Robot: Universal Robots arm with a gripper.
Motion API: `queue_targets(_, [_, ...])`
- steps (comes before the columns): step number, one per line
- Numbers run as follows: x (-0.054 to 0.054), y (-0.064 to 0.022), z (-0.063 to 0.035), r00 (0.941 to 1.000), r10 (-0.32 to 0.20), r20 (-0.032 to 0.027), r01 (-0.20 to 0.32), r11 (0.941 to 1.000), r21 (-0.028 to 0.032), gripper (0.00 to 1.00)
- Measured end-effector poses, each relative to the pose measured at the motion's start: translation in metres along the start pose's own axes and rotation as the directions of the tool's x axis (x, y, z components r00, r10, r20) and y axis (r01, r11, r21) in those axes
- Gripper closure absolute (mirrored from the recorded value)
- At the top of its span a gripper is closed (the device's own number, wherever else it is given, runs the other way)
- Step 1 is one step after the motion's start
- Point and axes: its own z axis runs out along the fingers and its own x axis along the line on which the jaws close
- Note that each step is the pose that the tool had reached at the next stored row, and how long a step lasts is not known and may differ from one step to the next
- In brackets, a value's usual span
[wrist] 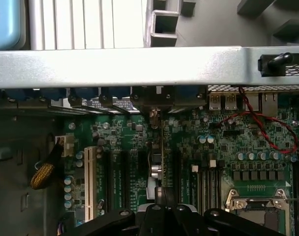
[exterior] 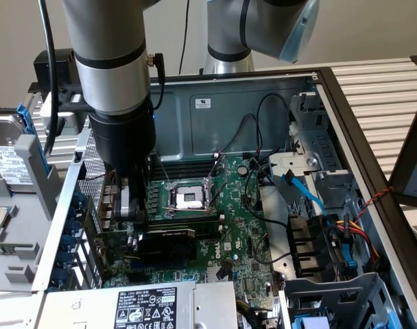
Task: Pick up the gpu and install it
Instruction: 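Press down on the gpu until it lock into place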
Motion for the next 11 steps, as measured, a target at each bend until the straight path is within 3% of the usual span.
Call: queue_targets(11, [-0.0001, 0.0000, 0.0030, 1.0000, 0.000, 0.0002, 0.000, 1.0000, 0.0023, 0.89])
